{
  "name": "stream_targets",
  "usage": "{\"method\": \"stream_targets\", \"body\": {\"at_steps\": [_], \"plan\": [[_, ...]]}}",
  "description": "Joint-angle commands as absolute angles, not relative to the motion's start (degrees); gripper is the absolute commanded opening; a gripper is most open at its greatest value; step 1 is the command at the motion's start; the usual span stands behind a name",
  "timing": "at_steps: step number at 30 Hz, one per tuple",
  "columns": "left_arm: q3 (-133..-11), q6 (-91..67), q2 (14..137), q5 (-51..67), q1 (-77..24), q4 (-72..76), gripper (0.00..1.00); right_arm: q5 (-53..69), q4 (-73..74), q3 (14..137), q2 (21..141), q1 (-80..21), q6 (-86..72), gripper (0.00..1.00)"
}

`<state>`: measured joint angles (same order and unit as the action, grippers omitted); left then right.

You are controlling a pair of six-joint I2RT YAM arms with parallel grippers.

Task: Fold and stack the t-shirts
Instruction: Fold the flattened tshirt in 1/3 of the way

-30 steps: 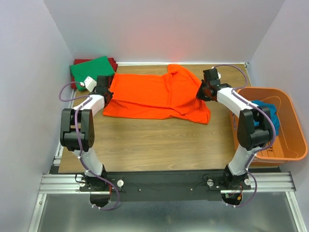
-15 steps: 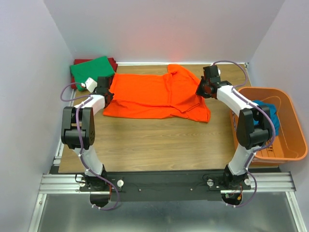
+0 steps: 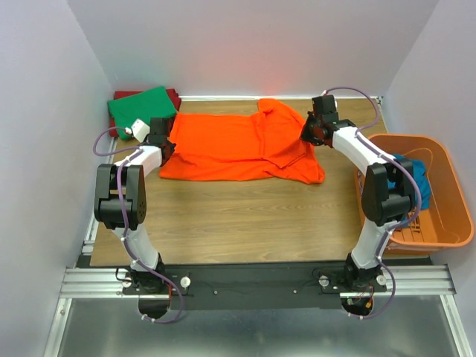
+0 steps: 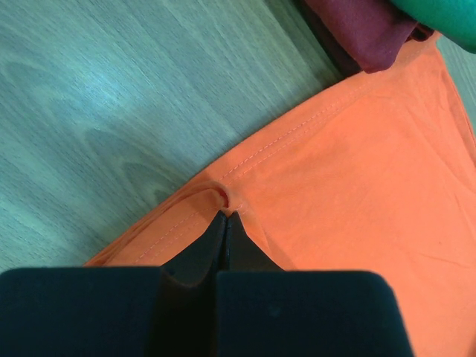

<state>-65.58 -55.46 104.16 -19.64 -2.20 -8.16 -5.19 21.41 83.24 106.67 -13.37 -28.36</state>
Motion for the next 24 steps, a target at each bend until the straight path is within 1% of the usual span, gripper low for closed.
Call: {"method": "stream_targets", "body": {"at_steps": [1, 10, 11, 12, 14, 15, 16, 17, 18, 19, 20, 21, 22, 24], "plan": [[-66.5, -55.5, 104.3, -19.5, -1.7, -7.6, 0.00, -3.6, 21.3, 85.3, 108.5, -12.8, -26.6, 0.01], [-66.4, -55.5, 103.5, -19.8, -0.8, -7.7, 0.00, -4.7, 21.4, 87.1, 111.6, -12.8, -25.8, 0.01], [-66.4, -55.5, 103.4, -19.7, -0.7, -7.7, 0.00, -4.9, 21.4, 87.5, 111.8, -12.8, -25.8, 0.02], [-66.4, -55.3, 103.4, -19.5, -0.7, -7.5, 0.00, -5.2, 21.4, 87.7, 112.1, -12.9, -25.8, 0.07], [-66.4, -54.8, 103.3, -19.2, -0.5, -7.1, 0.00, -5.6, 21.4, 88.2, 113.2, -12.8, -25.8, 0.11], [-66.2, -54.3, 103.3, -18.2, -0.5, -5.6, 0.02, -6.1, 21.4, 88.5, 113.6, -12.8, -25.8, 0.18], [-66.1, -52.7, 103.0, -17.5, -0.5, -4.7, 0.16, -6.3, 21.4, 88.7, 114.3, -12.9, -25.8, 0.23], [-66.2, -52.2, 102.7, -17.0, -0.4, -4.2, 0.27, -6.5, 21.4, 88.9, 114.5, -12.8, -25.8, 0.29], [-66.3, -51.5, 102.4, -16.1, -0.5, -3.9, 0.34, -6.8, 21.4, 89.2, 114.7, -12.8, -25.7, 0.36], [-66.0, -51.0, 101.9, -15.3, -0.5, -2.9, 0.40, -6.9, 21.4, 89.2, 114.7, -12.6, -25.8, 0.48], [-65.7, -50.1, 100.2, -14.7, -0.4, -2.3, 0.52, -6.8, 21.5, 89.0, 114.1, -12.5, -26.1, 0.53], [-64.7, -50.0, 99.2, -14.7, -0.5, -2.2, 0.56, -6.4, 21.5, 88.2, 113.5, -12.4, -26.7, 0.62], [-64.0, -50.1, 97.9, -14.9, -0.5, -2.4, 0.58, -6.2, 21.4, 87.4, 112.5, -12.5, -27.2, 0.63], [-61.1, -51.0, 94.0, -15.4, -0.4, -2.9, 0.60, -4.8, 21.4, 84.0, 109.4, -12.5, -28.7, 0.64]]}}
